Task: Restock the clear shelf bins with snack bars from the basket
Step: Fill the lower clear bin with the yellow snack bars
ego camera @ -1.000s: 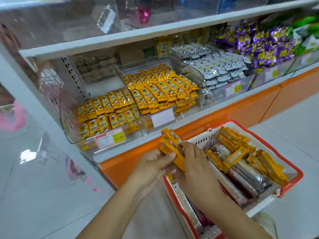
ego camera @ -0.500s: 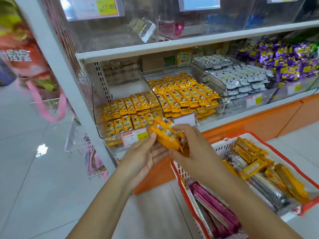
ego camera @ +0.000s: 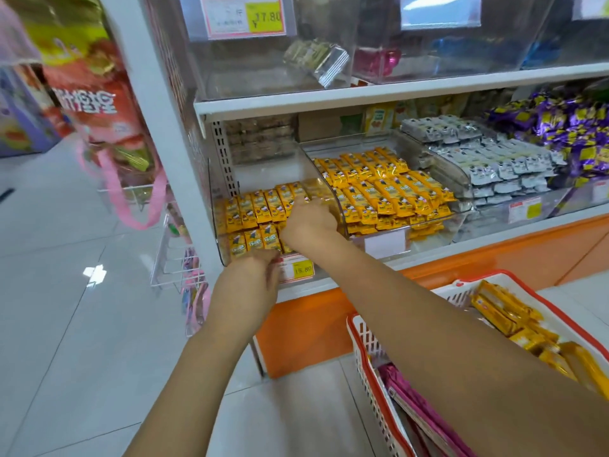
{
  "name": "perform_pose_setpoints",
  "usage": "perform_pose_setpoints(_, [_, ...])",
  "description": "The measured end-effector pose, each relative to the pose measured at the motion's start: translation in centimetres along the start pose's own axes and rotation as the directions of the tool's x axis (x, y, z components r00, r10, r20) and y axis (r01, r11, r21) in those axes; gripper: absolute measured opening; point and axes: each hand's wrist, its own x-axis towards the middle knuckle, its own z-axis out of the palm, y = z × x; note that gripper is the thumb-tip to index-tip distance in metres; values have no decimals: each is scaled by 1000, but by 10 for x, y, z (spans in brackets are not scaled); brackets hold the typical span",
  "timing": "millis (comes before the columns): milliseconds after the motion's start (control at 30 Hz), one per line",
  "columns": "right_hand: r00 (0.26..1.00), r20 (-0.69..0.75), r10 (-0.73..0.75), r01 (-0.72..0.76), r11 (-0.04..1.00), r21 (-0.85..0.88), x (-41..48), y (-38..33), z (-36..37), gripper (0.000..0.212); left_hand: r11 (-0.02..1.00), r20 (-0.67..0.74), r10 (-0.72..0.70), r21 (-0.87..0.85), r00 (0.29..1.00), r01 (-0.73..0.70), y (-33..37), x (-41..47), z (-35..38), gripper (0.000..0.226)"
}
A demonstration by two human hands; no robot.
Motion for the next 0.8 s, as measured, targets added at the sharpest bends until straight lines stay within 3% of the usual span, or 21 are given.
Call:
perform_pose_setpoints(267, [993,55,104,-101,994,-38,16,-2,20,73,999,1,41,15,999,-41,-8,1,4,33])
perform_pose_setpoints(533, [948,297,-112,118,993,-2,-2,4,1,62,999,-26,52,6,998,-51,-8,-1,8,30])
perform_pose_setpoints(600, [962,196,-192,202,979,-36,-14,10,-4,47,999,-37,41,22,998,-40,-7,-2,9,29])
perform_pose_setpoints(700, [926,-168,-338,344,939,6,-37,29,-12,24,1000,-89,27,-8,996,-28,0,-6,9,28])
perform_pose_setpoints(800, [864,-334,-376,423,902,80,-61,64,-17,27,988,-150,94,-111,984,-111,14,-12,11,29])
